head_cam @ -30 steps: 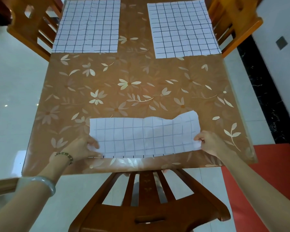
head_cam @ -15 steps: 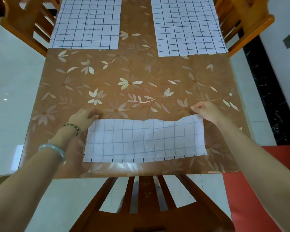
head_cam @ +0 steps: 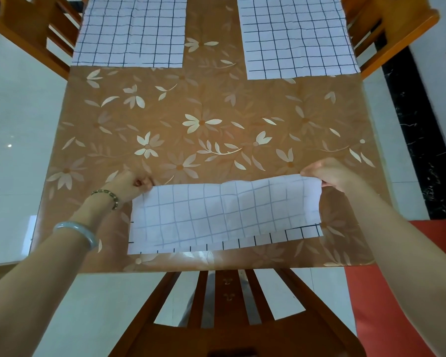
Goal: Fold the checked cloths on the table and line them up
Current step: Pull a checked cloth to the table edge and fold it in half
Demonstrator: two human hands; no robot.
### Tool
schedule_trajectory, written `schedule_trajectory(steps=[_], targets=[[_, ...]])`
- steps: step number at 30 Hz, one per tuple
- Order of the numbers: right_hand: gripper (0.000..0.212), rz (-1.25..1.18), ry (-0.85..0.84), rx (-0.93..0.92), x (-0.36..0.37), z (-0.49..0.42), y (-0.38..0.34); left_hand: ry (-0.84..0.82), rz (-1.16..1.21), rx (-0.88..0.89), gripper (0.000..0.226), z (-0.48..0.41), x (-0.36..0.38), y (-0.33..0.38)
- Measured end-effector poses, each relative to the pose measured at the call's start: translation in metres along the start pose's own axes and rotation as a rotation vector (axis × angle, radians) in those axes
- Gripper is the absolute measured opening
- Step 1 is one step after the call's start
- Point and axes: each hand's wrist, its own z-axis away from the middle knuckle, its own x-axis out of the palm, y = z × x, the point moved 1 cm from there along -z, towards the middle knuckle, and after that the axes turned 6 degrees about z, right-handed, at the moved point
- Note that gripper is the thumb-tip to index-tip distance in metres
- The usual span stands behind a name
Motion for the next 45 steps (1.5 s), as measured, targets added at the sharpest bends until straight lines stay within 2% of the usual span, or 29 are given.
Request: schedule_trajectory(steps=[3, 10, 19, 22, 24, 32, 35, 37, 40, 45], targets=[[0.012, 0.048, 0.011, -0.054, -0.002, 0.004, 0.004, 0.013, 0.003, 0.041, 0.008, 0.004, 0.001, 0.004], [0.009, 0.094, 0.181, -0.158, -0.001, 0.002, 0.007, 0.072, 0.028, 0.026, 0.007, -0.002, 0.000, 0.001], [0.022, 0.271, 0.307, -0.285, 0.007, -0.003, 0.006, 0.177, 0.011, -0.010, 0.006, -0.006, 0.010, 0.007], [0.018, 0.135, 0.279, -0.301, 0.010, -0.004, 0.009, 0.219, 0.049, 0.038, 0.013, -0.003, 0.017, 0.009], [0.023, 0.052, 0.227, -0.276, 0.010, -0.005, 0.013, 0.234, 0.089, 0.069, 0.015, 0.000, 0.018, 0.009], [0.027, 0.170, 0.214, -0.234, 0.006, -0.009, 0.016, 0.232, 0.116, 0.085, 0.018, 0.000, 0.016, 0.005], [0.023, 0.214, 0.234, -0.247, 0.004, -0.009, 0.013, 0.246, 0.183, 0.090, 0.037, 0.002, 0.016, 0.000], [0.013, 0.264, 0.256, -0.257, 0.004, -0.011, 0.011, 0.238, 0.137, 0.099, 0.047, 0.005, 0.021, -0.003], [0.005, 0.266, 0.247, -0.260, 0.002, -0.012, 0.008, 0.245, 0.080, 0.106, 0.042, 0.006, 0.026, -0.008], [0.005, 0.312, 0.194, -0.251, -0.004, -0.013, 0.002, 0.244, 0.100, 0.133, 0.019, 0.002, 0.019, -0.011]])
